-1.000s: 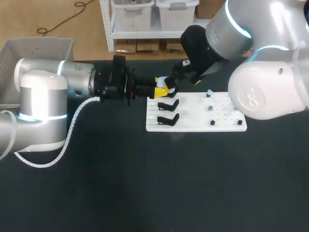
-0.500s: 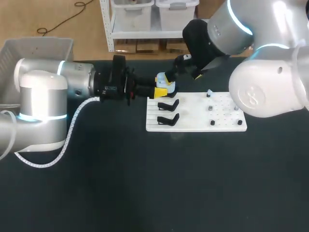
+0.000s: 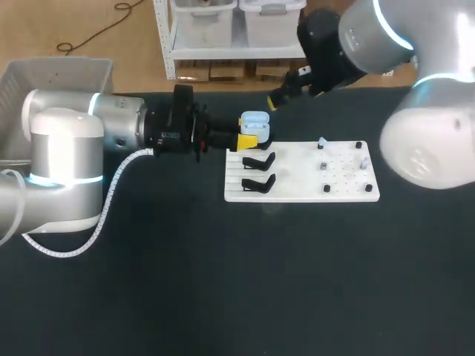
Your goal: Pick up each earbud case from the left stands, insert the matching earbuds, close the lid, and place the case in the box.
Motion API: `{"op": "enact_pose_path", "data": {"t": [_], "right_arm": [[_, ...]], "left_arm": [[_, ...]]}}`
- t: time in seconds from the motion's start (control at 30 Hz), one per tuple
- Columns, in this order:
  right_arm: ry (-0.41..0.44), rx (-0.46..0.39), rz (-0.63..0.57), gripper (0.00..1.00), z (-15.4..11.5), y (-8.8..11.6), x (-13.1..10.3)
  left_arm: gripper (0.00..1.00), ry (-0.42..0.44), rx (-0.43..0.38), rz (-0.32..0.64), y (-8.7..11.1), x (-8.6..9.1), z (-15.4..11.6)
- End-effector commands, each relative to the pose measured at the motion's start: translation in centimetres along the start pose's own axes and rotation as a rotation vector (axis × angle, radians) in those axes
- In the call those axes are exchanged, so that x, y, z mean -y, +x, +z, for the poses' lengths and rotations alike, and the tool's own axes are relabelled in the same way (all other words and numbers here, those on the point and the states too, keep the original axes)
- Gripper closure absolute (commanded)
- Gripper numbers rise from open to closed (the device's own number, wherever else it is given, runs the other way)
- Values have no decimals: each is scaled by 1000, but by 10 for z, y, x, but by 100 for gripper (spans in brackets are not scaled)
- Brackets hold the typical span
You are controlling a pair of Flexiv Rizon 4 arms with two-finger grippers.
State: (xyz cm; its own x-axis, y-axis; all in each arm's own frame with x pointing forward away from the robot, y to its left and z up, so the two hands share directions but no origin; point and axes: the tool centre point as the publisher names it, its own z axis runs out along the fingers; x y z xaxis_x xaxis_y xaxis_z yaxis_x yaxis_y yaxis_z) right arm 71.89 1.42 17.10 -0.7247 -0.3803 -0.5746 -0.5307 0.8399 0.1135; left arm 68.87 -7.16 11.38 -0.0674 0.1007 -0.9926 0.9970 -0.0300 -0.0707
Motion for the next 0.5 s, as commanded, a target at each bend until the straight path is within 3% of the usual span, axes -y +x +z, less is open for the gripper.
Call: {"op": "enact_pose_path", "data": {"t": [0.03, 0.2, 0.5], "right_arm": [[147, 48, -23, 0, -27, 19, 12], [222, -24, -34, 0, -33, 35, 43], [314, -160, -22, 0, -31, 68, 77]], "left_arm": [[100, -5, 1, 2, 0, 1, 0], [100, -3, 18, 27, -1, 2, 0], [100, 6, 29, 55, -3, 3, 4]]}}
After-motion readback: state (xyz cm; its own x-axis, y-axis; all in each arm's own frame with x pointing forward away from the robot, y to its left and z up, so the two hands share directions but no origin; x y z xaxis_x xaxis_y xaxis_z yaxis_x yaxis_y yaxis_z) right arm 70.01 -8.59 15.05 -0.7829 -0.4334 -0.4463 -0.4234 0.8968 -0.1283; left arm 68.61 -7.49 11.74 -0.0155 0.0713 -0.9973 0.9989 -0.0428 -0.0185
